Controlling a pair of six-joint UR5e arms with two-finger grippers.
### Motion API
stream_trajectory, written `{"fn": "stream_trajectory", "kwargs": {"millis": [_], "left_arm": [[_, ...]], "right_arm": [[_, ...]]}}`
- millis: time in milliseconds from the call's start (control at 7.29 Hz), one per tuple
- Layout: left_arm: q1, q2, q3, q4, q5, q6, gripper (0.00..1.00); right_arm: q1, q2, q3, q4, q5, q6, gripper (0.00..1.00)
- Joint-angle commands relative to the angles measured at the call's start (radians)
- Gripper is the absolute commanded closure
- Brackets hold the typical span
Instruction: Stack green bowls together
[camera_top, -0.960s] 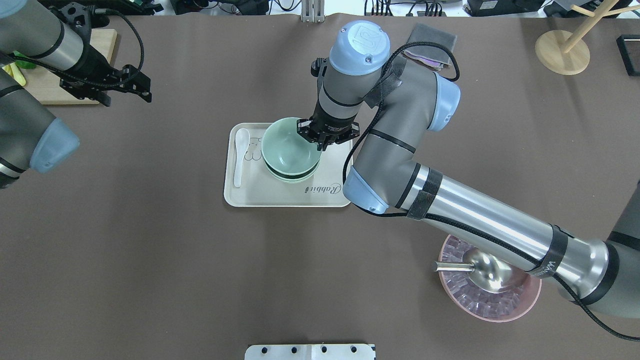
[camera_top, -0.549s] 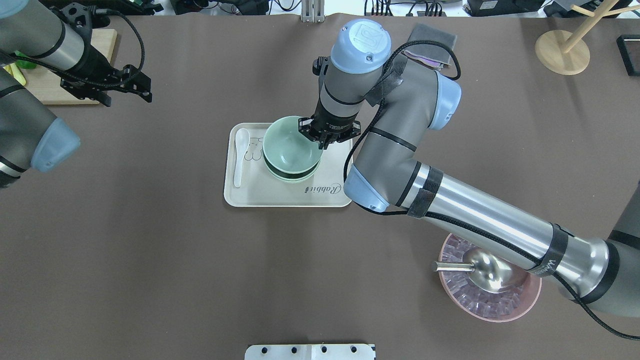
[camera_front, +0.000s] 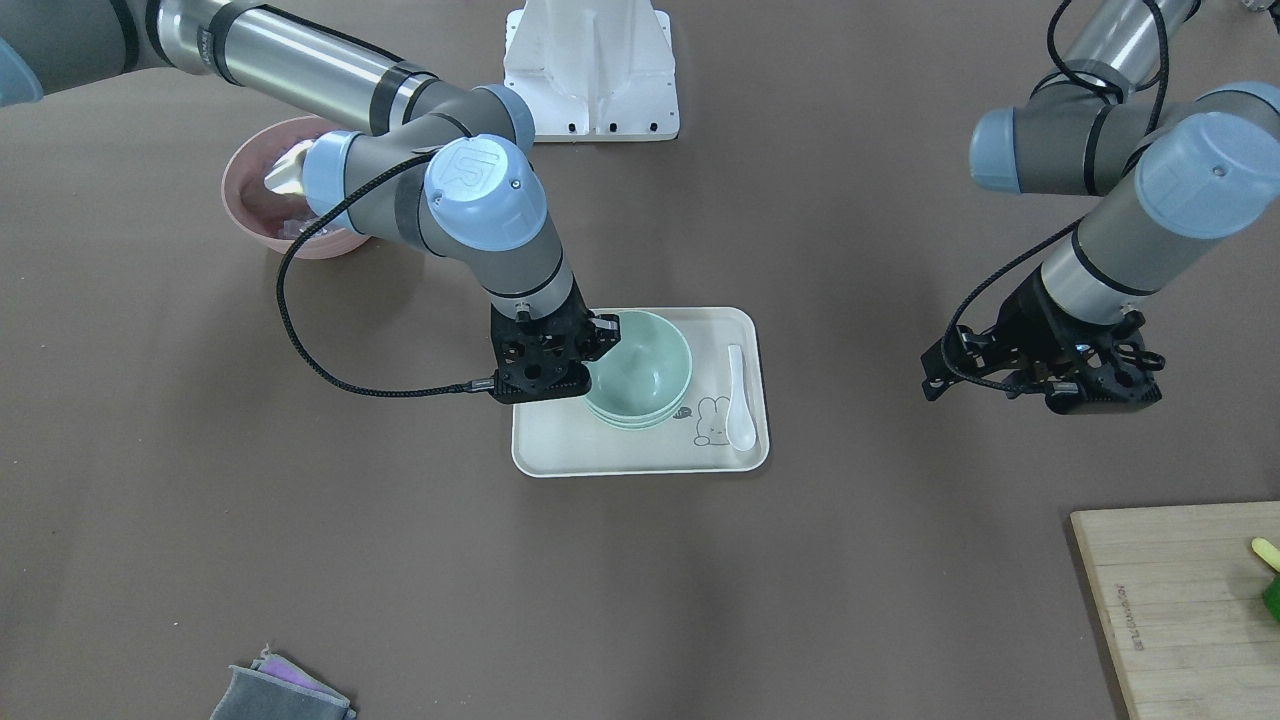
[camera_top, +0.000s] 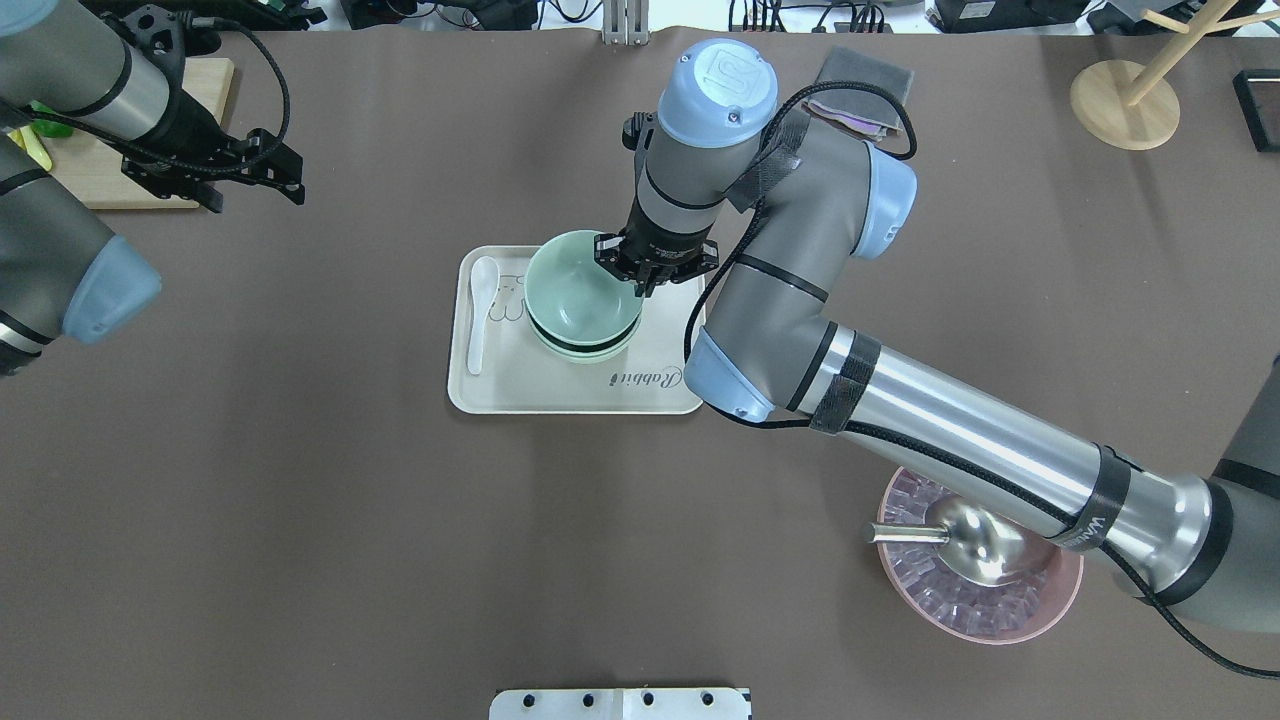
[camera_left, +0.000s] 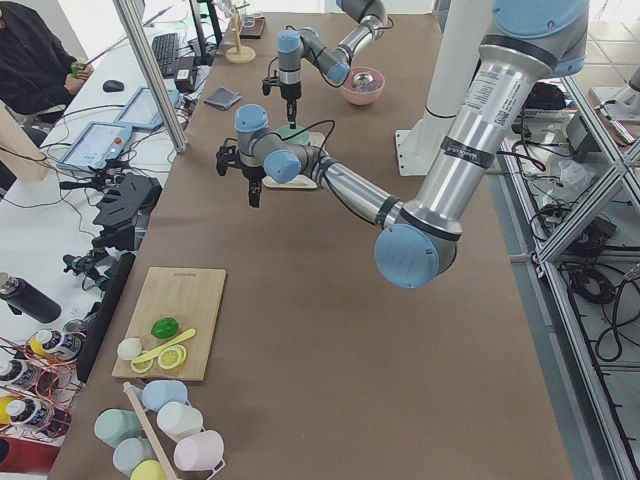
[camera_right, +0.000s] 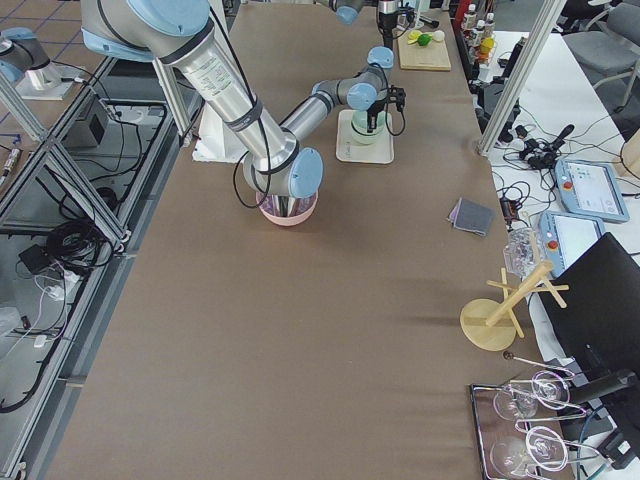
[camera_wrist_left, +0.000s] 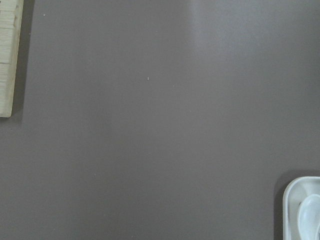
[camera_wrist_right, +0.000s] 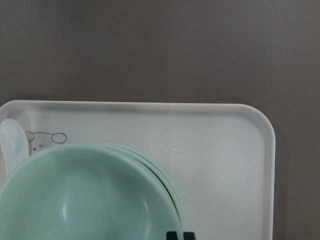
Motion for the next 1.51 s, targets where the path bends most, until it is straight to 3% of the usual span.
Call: {"fn": "stream_trajectory", "kwargs": {"millis": [0, 549, 686, 823, 1372], "left_arm": [[0.0, 0.0, 0.0, 0.0, 0.0, 0.0, 0.02], [0.0, -0.002, 0.0, 0.0, 0.0, 0.0, 0.02], [0.0, -0.002, 0.0, 0.0, 0.0, -0.002, 0.02], [0.0, -0.002, 0.0, 0.0, 0.0, 0.0, 0.02], [-0.002, -0.005, 0.003, 0.0, 0.0, 0.0, 0.02]], "right_arm": [[0.0, 0.001, -0.011, 0.013, -0.001, 0.0, 1.0], [-0.001, 0.004, -0.008, 0.02, 0.001, 0.002, 1.0], [-0.001, 0.002, -0.009, 0.022, 0.001, 0.0, 0.12], [-0.003, 0.002, -0.008, 0.022, 0.001, 0.002, 0.0], [-0.001, 0.001, -0.003, 0.022, 0.001, 0.003, 0.0]]}}
